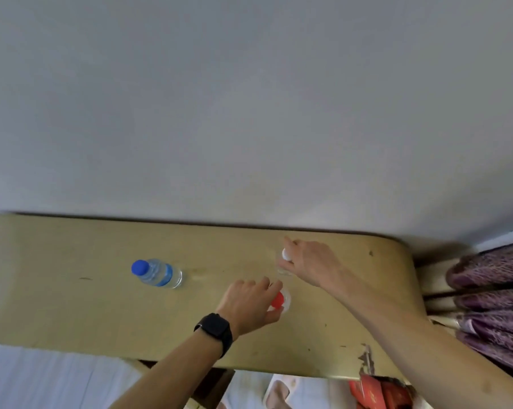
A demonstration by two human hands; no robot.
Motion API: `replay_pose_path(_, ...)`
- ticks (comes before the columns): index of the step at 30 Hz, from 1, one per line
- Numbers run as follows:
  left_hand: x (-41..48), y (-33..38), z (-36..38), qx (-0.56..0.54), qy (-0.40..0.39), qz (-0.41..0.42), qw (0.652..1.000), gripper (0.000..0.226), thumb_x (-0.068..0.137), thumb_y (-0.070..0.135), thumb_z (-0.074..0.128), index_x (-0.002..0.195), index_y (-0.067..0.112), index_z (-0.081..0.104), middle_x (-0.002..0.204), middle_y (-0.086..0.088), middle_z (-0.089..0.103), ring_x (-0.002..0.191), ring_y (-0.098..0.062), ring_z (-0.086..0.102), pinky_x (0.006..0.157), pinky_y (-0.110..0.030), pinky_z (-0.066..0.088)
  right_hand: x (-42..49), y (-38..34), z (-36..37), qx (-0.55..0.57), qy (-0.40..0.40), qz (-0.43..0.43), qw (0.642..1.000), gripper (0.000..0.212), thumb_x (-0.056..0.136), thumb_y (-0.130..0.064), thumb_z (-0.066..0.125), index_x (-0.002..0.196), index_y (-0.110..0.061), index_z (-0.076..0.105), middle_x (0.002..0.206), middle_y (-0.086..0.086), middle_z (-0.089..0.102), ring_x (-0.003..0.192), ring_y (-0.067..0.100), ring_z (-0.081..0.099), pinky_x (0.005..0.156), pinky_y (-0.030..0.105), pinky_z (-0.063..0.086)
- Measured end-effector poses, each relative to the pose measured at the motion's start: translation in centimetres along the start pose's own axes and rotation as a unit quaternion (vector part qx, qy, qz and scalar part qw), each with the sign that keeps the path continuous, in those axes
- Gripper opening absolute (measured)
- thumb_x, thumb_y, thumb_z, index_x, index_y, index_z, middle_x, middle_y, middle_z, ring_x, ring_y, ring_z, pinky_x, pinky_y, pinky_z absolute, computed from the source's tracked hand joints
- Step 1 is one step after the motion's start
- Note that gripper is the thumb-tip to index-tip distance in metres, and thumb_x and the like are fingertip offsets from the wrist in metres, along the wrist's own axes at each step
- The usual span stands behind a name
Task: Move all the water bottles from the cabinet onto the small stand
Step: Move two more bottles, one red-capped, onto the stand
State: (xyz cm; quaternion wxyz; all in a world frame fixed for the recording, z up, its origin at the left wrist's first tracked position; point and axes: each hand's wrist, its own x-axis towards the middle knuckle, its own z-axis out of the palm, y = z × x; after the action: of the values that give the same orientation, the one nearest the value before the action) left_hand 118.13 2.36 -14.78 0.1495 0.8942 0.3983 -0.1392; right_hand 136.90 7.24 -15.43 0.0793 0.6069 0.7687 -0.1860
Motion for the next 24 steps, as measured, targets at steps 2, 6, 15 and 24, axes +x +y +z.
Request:
replay_pose_path(2, -0.3, -0.7, 0.5, -0.003, -0.001, -0.007, 1.0, 0.041, 0.098, 0.052, 0.038, 0.126, 0.022, 0.041, 0.105, -0.001, 0.058, 0.08, -0.025, 0.06, 0.068, -0.036, 0.048, -0.2, 0.1, 0.4, 0.008, 0.015, 0.036, 0.999, 0.048, 0.099, -0.055, 0.036, 0.124, -0.014, 0.041, 0.095, 0.006, 0.067, 0.079, 0.029, 0.064, 0.065, 0.038, 0.053)
replay_pose_path(6, -1.0, -2.1, 1.0, 0.019, 0.013, -0.017, 1.0, 0.041, 0.096, 0.051, 0.035, 0.125, 0.023, 0.044, 0.098, 0.0, 0.059, 0.076, -0.026, 0.059, 0.067, -0.035, 0.047, -1.7, -0.2, 1.0, 0.088, 0.028, 0.111, 0.99, 0.038, 0.099, -0.051, 0.037, 0.111, -0.016, 0.041, 0.09, 0.004, 0.066, 0.077, 0.03, 0.062, 0.06, 0.035, 0.045)
replay_pose_path(15, 0.6, -5.6, 1.5, -0.001, 0.032, 0.104, 0.994, 0.04, 0.101, 0.051, 0.027, 0.126, 0.022, 0.04, 0.106, 0.0, 0.058, 0.083, -0.028, 0.063, 0.062, -0.035, 0.047, -12.8, -6.9, 4.5, 0.181, 0.09, 0.348, 0.915, 0.042, 0.101, -0.047, 0.039, 0.126, -0.013, 0.036, 0.092, 0.006, 0.064, 0.079, 0.027, 0.059, 0.057, 0.034, 0.04)
replay_pose_path(24, -3.0, 0.5, -0.1, 0.13, 0.018, 0.302, 0.944, 0.036, 0.102, 0.046, 0.035, 0.12, 0.014, 0.04, 0.108, -0.003, 0.062, 0.079, -0.027, 0.064, 0.049, -0.03, 0.033, -31.8, -20.4, 7.1, 0.201, 0.246, 0.605, 0.73, 0.034, 0.095, -0.048, 0.048, 0.103, -0.016, 0.038, 0.081, 0.006, 0.065, 0.079, 0.034, 0.064, 0.059, 0.038, 0.042)
